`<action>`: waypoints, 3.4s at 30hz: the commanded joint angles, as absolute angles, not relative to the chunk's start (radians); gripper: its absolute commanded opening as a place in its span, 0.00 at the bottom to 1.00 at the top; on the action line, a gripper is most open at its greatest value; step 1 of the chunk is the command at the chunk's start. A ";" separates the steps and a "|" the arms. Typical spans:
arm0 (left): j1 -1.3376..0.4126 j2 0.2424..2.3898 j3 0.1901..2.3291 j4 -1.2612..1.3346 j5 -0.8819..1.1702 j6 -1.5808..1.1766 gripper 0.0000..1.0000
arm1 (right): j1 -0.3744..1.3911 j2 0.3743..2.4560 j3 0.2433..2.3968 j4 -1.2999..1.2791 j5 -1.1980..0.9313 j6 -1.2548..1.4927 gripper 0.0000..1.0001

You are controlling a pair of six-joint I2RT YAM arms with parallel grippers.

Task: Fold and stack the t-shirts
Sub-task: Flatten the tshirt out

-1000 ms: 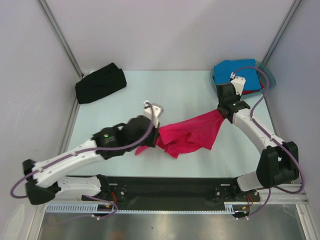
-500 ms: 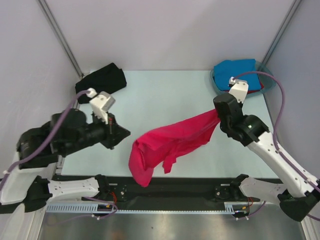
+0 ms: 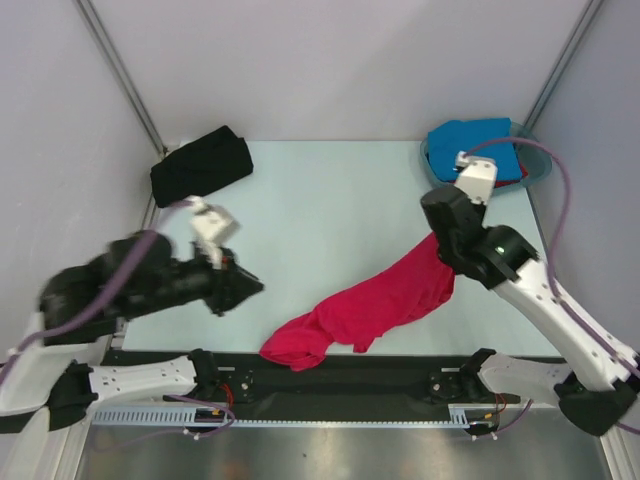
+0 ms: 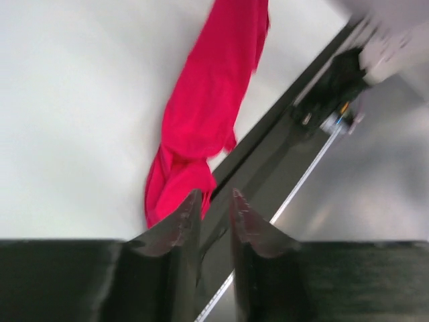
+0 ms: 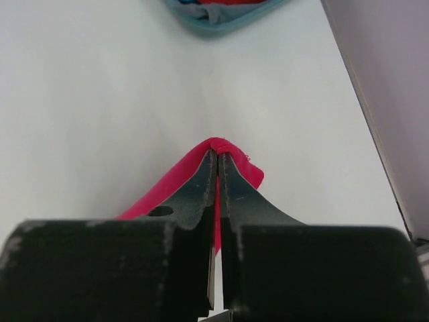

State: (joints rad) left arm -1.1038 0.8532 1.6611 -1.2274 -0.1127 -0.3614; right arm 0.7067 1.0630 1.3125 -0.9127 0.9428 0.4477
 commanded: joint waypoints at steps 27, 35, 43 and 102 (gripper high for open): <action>-1.137 1.317 0.818 -0.293 -0.058 -0.336 0.76 | 0.588 1.232 1.232 -0.638 0.753 0.345 0.00; -1.198 1.384 0.868 -0.363 -0.127 -0.321 0.77 | 0.575 1.192 1.197 -0.611 0.727 0.339 0.00; -1.223 1.315 0.810 -0.376 -0.147 -0.357 0.77 | 0.554 1.253 1.230 -0.621 0.729 0.319 0.00; -1.218 1.277 0.971 -0.581 -0.480 -0.353 0.00 | 0.528 1.351 1.272 -0.572 0.664 0.275 0.00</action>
State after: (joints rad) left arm -1.2201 1.3594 0.8833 -0.5014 -0.3840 -0.3500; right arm 0.5381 1.3483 1.2346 -0.6128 0.6708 0.2970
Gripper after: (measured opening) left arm 0.036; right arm 0.010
